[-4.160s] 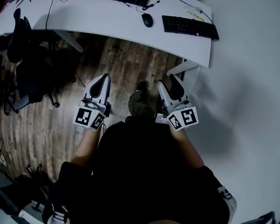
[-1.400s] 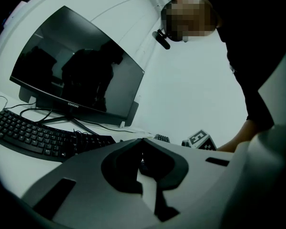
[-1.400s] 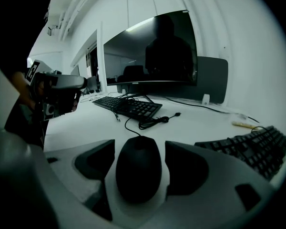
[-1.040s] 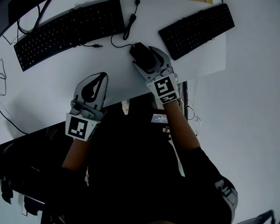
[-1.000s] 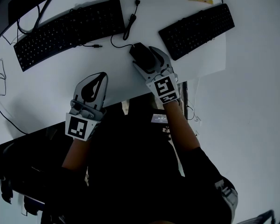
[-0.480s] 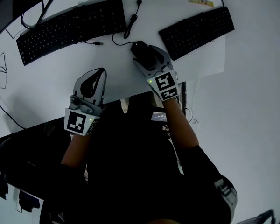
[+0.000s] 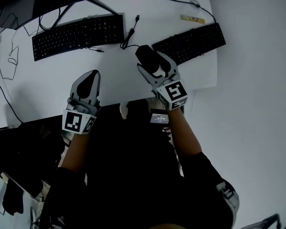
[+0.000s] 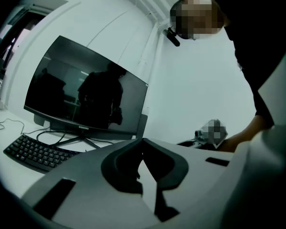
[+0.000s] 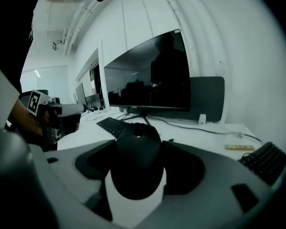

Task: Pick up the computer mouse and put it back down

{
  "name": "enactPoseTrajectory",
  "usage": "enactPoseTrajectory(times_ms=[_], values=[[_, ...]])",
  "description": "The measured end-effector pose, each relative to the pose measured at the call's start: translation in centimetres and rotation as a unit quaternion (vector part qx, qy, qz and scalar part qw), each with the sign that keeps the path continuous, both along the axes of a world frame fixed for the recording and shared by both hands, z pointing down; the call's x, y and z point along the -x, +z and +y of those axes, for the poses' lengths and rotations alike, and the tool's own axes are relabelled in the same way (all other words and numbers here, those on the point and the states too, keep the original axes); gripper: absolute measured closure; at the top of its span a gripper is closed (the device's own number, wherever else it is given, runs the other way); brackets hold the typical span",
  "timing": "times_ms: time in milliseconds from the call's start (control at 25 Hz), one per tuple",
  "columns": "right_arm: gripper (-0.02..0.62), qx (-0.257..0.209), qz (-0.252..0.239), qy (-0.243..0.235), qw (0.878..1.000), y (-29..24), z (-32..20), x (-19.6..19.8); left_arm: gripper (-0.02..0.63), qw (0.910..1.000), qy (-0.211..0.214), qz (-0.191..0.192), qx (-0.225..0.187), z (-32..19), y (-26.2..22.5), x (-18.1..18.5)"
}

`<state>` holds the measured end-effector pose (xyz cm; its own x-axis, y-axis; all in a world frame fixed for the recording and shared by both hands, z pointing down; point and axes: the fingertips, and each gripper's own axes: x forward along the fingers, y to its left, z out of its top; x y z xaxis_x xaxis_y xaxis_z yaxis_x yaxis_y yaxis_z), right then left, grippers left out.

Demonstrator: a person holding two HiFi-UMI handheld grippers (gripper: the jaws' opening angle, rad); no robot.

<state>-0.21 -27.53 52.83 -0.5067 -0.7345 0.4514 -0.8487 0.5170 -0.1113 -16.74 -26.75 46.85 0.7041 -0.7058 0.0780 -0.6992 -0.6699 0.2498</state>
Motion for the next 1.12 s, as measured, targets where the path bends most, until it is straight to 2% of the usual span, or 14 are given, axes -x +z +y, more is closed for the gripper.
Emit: enactPoseTrajectory(times_ms=[200, 320, 600, 720, 880, 1120], values=[[0.287, -0.066, -0.04, -0.015, 0.997, -7.5, -0.8, -2.0, 0.611, 0.9984, -0.033, -0.017, -0.043, -0.4, -4.3, -0.5], [0.288, -0.11, -0.041, -0.029, 0.993, -11.5, -0.6, -3.0, 0.611, 0.995, -0.052, -0.026, -0.082, -0.5, -7.1, 0.1], [0.288, -0.196, -0.068, -0.055, 0.977, -19.7, 3.0, -4.9, 0.611, 0.9858, -0.099, -0.009, -0.135, 2.3, -14.0, 0.8], [0.288, -0.217, -0.087, -0.072, 0.97, -21.9, 5.2, -5.5, 0.611, 0.9817, -0.112, 0.005, -0.154, 4.1, -16.6, 0.5], [0.288, -0.235, -0.104, -0.082, 0.963, -23.1, 7.6, -6.7, 0.611, 0.9758, -0.134, -0.001, -0.173, 7.1, -18.5, -0.1], [0.288, -0.243, -0.137, -0.067, 0.958, -23.3, 10.0, -9.0, 0.611, 0.97, -0.179, -0.018, -0.164, 10.7, -18.2, -0.2]])
